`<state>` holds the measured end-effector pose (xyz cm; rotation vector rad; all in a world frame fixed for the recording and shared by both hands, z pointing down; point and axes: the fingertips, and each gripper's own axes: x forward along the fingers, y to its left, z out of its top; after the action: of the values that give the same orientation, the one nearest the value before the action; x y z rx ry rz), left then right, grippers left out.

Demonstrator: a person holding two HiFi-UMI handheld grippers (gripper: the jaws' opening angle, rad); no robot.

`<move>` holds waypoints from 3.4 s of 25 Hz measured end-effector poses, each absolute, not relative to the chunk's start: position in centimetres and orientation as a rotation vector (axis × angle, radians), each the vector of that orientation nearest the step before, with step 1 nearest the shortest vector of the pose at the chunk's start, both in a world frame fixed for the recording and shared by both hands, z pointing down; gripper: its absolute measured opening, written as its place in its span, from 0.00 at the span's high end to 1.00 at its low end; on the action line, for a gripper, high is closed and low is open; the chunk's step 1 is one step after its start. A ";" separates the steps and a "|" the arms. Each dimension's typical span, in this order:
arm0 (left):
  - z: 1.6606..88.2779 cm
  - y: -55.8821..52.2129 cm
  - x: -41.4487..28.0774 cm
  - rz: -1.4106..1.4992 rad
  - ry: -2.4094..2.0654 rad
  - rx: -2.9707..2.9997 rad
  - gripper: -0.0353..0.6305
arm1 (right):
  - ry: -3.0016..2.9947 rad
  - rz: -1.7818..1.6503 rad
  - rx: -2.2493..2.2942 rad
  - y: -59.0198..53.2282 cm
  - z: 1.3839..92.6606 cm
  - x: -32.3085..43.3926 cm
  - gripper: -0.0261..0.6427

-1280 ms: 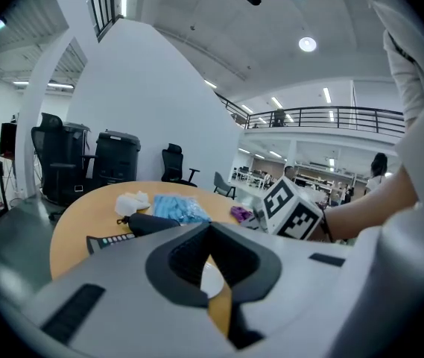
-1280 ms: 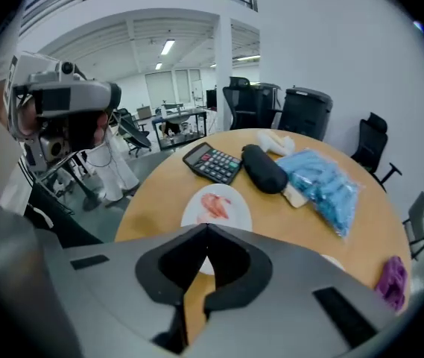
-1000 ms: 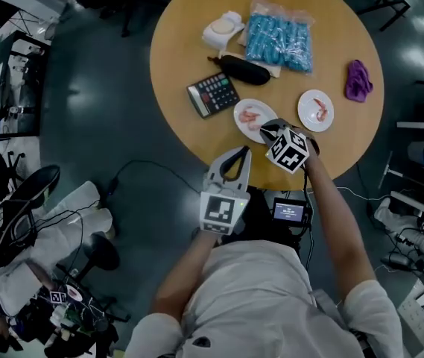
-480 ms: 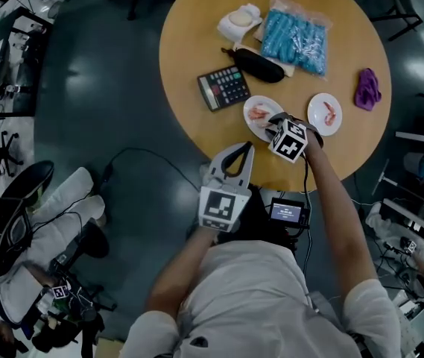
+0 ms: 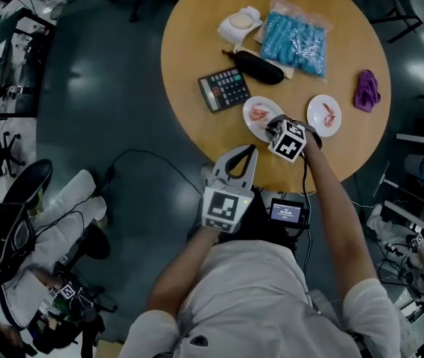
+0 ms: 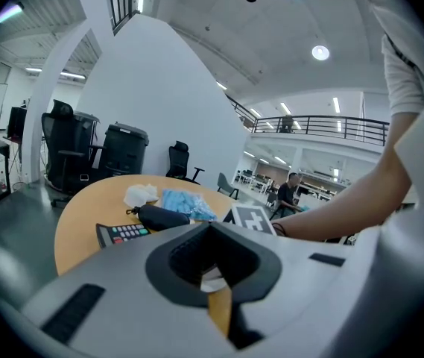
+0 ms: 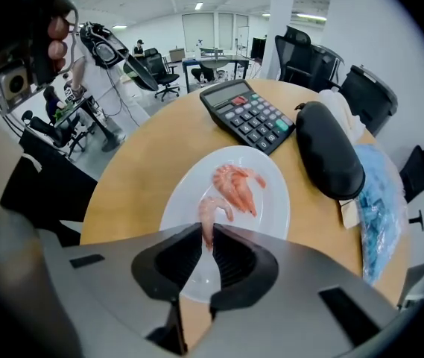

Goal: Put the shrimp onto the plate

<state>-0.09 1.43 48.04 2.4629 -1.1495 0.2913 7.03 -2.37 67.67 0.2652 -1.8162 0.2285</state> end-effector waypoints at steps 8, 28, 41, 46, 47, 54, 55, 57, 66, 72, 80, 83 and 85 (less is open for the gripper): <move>45.8 1.2 1.4 0.270 -1.130 2.512 0.94 | -1.937 0.319 0.512 -2.4 63.1 10.2 0.88; 46.6 4.6 8.1 0.382 -0.982 2.577 0.94 | -1.674 0.720 1.045 -8.3 67.6 29.4 0.88; 44.8 3.7 6.3 0.306 -1.068 2.591 0.94 | -1.730 0.535 1.128 -6.5 61.4 28.7 0.85; 45.2 3.1 3.3 0.295 -1.123 2.550 0.94 | -1.948 0.427 0.932 -3.3 58.3 19.6 0.92; 45.3 3.0 2.9 0.292 -1.133 2.544 0.94 | -1.964 0.402 0.869 -2.7 58.8 17.7 0.93; 45.7 2.6 0.2 0.287 -1.169 2.530 0.94 | -1.986 0.210 0.547 -2.4 61.3 7.8 0.93; 45.8 2.7 -0.2 0.285 -1.172 2.522 0.94 | -1.989 0.192 0.515 -2.7 61.5 6.8 0.93; 46.2 2.7 -0.9 0.285 -1.177 2.514 0.94 | -1.972 0.152 0.459 -3.5 62.1 5.7 0.93; 47.6 2.2 -4.1 0.259 -1.232 2.444 0.94 | -1.801 0.007 0.219 -4.8 66.2 4.0 0.82; 47.5 1.7 -5.2 0.242 -1.243 2.431 0.94 | -1.734 -0.051 0.164 -5.7 67.1 4.0 0.81; 47.4 1.7 -4.6 0.230 -1.227 2.428 0.94 | -1.651 -0.198 0.053 -5.2 67.2 4.2 0.81; 47.4 1.7 -4.5 0.231 -1.223 2.430 0.94 | -1.631 -0.196 0.043 -4.7 67.7 4.6 0.82; 47.5 1.7 -4.5 0.233 -1.223 2.428 0.94 | -1.639 -0.177 0.044 -4.4 67.9 4.8 0.86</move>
<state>-4.47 1.71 47.51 2.4282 -1.2225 0.2334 4.76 -4.40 67.86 0.0443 -1.6392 -0.1765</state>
